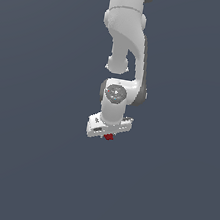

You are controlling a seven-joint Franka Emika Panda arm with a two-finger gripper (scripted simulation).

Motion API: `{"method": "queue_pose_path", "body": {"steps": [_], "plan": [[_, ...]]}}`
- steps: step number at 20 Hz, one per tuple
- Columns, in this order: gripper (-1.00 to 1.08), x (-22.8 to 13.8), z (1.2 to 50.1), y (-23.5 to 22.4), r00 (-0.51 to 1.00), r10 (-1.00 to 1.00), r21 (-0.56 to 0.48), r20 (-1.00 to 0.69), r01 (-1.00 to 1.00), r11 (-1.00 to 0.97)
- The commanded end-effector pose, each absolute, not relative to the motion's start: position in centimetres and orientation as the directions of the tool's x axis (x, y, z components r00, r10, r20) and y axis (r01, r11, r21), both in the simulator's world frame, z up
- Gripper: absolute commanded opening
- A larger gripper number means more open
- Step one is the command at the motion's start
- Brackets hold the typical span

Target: Pick up the object and move it to a goal position.

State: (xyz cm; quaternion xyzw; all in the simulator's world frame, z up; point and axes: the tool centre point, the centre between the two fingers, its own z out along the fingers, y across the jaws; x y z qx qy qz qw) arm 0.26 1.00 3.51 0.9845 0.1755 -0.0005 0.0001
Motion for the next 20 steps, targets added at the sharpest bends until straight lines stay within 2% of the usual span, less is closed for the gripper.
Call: {"method": "queue_pose_path", "body": {"steps": [1, 8, 20], "plan": [[-1.0, 0.0, 4.5, 1.7, 0.938, 0.346, 0.0, 0.0, 0.346, -0.938], [-1.0, -1.6, 8.9, 5.0, 0.938, 0.347, 0.001, 0.0, 0.347, -0.938], [-1.0, -5.4, 20.2, 13.6, 0.938, 0.347, 0.002, -0.001, 0.347, -0.938]]}}
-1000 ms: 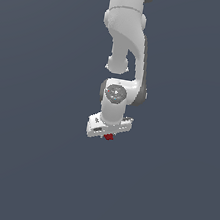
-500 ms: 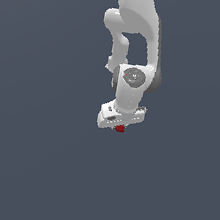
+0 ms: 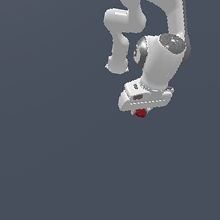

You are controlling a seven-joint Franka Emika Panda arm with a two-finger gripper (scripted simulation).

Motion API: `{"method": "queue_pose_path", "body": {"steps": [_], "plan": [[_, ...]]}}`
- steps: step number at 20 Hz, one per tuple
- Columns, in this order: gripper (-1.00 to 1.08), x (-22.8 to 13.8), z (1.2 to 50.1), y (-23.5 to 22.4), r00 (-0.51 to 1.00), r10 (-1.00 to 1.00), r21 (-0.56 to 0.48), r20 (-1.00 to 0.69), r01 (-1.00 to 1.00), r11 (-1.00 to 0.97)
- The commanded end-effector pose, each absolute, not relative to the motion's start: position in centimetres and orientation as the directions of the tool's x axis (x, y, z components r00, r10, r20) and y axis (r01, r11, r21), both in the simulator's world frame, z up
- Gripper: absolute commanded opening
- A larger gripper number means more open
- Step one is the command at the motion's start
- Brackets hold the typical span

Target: Pick up the object and move it to a goal position.

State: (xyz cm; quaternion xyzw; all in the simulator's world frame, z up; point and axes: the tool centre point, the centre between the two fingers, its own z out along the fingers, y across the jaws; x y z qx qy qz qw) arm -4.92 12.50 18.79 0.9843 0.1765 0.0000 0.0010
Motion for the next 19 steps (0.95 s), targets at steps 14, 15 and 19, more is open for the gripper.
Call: {"method": "queue_pose_path", "body": {"steps": [14, 15, 19], "plan": [[-1.0, -7.8, 28.8, 20.0, 0.938, 0.347, 0.001, 0.0, 0.347, -0.938], [-1.0, -7.9, 29.0, 20.2, 0.938, 0.347, 0.001, 0.0, 0.347, -0.938], [-1.0, -7.8, 29.3, 20.4, 0.938, 0.347, 0.0, 0.0, 0.347, -0.938]]}}
